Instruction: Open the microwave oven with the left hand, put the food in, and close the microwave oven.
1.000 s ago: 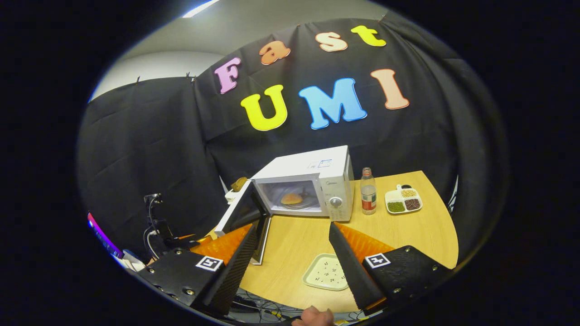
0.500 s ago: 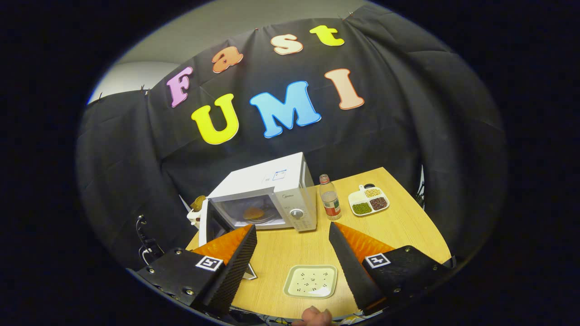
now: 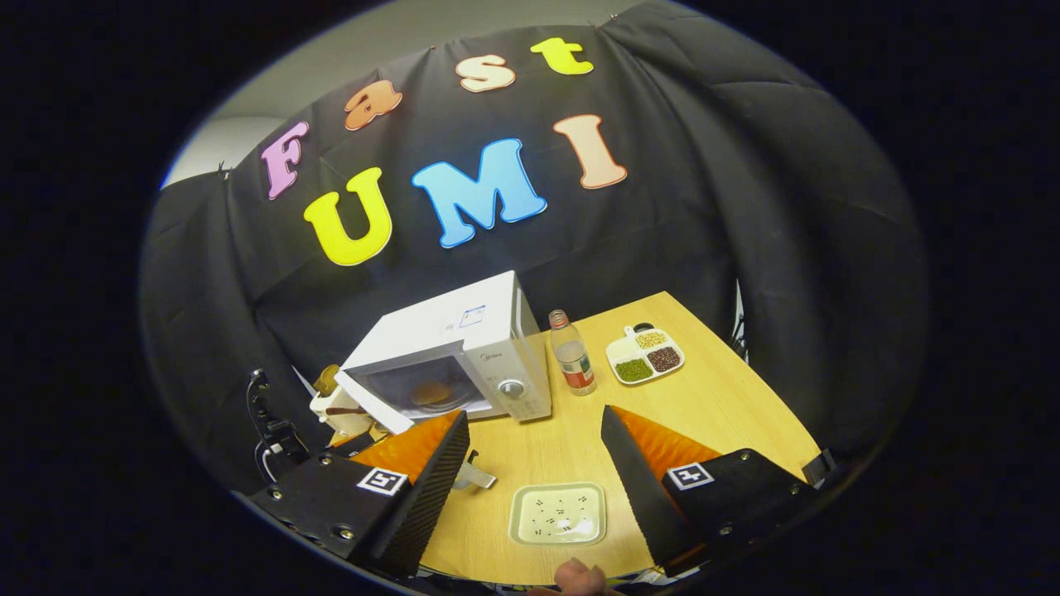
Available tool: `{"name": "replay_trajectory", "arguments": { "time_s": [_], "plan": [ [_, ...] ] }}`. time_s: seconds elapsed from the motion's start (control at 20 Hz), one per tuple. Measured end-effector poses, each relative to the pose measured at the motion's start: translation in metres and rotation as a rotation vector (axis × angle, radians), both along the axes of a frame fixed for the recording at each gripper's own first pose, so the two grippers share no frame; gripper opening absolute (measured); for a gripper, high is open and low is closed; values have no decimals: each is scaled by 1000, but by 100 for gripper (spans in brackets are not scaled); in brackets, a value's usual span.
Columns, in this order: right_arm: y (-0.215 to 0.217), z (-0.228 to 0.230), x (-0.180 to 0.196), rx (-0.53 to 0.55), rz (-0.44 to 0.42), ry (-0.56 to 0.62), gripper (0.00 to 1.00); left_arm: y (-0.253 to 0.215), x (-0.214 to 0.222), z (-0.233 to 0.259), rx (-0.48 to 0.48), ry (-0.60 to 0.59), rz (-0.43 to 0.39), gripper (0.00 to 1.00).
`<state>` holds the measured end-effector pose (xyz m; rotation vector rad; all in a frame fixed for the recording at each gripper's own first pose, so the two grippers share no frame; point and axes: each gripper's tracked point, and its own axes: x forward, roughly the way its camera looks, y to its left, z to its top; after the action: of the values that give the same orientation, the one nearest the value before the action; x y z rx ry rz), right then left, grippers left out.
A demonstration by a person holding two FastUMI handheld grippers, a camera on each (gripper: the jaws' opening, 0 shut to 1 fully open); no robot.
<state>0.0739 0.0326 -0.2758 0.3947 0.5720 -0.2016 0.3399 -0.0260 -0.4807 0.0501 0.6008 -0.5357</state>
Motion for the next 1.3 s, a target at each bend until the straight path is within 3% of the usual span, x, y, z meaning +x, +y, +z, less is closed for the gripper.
{"name": "replay_trajectory", "arguments": {
  "time_s": [0.05,0.25,0.55,0.65,0.7,0.9,1.1,1.3],
  "plan": [
    [-3,-1,1,2,-8,5,98,-8,7,-2,0,0,-15,94],
    [-17,-3,9,2,-43,12,98,-26,32,-6,0,-15,-38,97],
    [-28,-13,17,-3,-60,38,98,-50,74,-19,24,-36,-26,93],
    [-32,-14,20,-2,-63,41,98,-59,89,-21,38,-54,-24,97],
    [-34,-15,19,-5,-65,46,98,-59,96,-21,58,-55,-4,93],
    [-41,-9,21,-5,-72,23,98,-61,99,-22,3,-44,1,94],
    [-43,-1,11,-29,-56,15,98,-62,100,-26,48,-27,-11,90],
    [-52,29,2,-70,-51,-40,98,-84,62,12,39,-21,-57,96]
  ]
}}
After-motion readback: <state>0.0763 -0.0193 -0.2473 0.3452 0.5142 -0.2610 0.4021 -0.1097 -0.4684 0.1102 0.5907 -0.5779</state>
